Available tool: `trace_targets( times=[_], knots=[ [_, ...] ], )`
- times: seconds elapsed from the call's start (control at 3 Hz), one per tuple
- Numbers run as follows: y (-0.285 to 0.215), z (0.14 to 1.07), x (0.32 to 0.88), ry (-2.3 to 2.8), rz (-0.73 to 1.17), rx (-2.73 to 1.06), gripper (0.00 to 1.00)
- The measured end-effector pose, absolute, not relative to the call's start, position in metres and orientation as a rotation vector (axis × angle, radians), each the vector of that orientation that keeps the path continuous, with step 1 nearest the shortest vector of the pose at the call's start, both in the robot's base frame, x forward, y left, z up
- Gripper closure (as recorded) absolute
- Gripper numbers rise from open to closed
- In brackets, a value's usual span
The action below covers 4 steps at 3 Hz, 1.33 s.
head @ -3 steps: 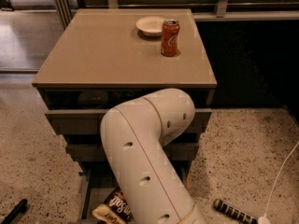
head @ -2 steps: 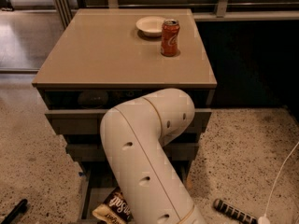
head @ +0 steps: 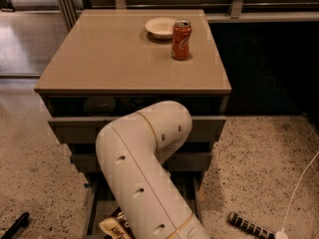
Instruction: Place brown chip bag into bottom drawer
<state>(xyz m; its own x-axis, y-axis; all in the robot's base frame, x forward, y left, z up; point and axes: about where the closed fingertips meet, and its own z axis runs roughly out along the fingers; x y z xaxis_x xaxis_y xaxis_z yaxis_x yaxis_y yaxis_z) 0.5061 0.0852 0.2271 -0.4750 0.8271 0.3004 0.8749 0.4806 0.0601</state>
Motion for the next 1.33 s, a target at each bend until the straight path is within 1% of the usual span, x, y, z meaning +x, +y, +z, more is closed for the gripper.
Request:
trace_targets(
  times=[0.67,1.33],
  knots=[
    [0.0878,0.2188,0.5117,-2.472,-0.297,-1.468,1.00],
    [0.0878,0.2187,0.5116,-2.472,-0.297,-1.468,0.55]
  ],
)
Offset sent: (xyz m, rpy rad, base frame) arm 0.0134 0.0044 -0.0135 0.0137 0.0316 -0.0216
